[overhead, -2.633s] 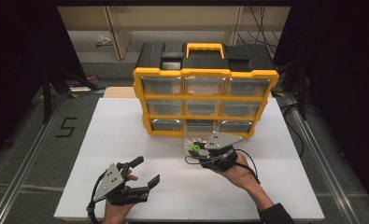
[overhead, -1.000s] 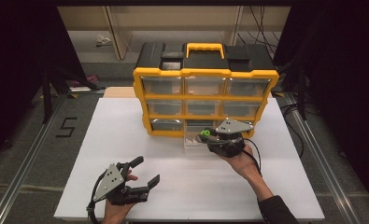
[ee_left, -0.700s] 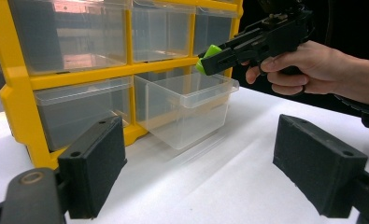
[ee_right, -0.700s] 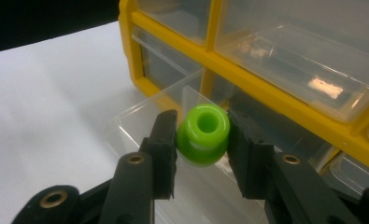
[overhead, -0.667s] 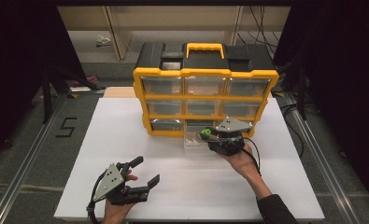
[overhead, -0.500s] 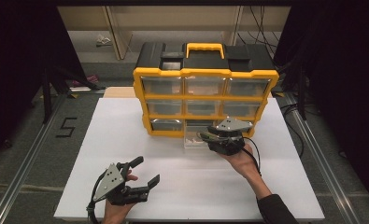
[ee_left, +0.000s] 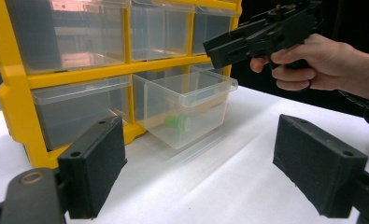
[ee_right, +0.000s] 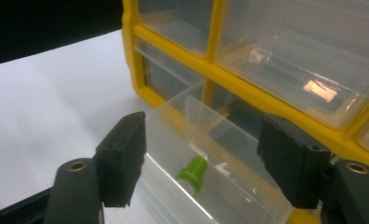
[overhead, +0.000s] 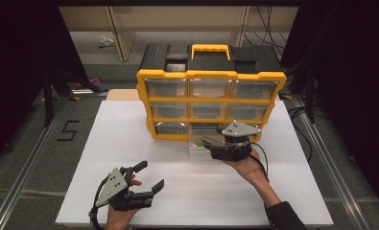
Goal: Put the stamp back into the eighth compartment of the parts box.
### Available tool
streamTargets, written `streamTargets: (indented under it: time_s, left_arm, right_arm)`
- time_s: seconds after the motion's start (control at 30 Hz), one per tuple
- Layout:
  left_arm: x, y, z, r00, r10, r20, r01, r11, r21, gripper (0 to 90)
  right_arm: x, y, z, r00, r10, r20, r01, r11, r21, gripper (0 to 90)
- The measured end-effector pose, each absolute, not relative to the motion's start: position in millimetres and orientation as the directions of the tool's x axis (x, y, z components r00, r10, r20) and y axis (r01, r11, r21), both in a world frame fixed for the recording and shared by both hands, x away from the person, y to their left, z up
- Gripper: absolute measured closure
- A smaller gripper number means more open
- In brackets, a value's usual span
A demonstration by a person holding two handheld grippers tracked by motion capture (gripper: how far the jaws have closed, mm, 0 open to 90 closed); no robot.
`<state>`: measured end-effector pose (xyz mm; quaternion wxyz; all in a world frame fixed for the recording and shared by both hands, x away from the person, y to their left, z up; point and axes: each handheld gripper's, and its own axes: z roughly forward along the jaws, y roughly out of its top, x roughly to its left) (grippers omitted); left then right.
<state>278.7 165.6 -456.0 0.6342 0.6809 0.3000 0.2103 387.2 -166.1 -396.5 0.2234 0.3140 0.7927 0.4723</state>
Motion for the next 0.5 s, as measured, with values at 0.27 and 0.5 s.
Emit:
streamTargets:
  time_s: [0.27, 0.5]
  left_arm:
    - [279.2, 165.5, -456.1, 0.733, 0.673, -0.099, 0.149, -0.016, 0.989, 16.3]
    - [279.5, 165.2, -456.3, 0.734, 0.672, -0.099, 0.152, -0.019, 0.988, 16.2]
  right_arm:
    - [375.5, -167.6, -390.6, -0.721, 0.693, -0.028, 0.274, 0.321, 0.907, 30.1]
    - [364.7, -171.0, -389.3, -0.73, 0.683, -0.021, 0.253, 0.299, 0.92, 29.7]
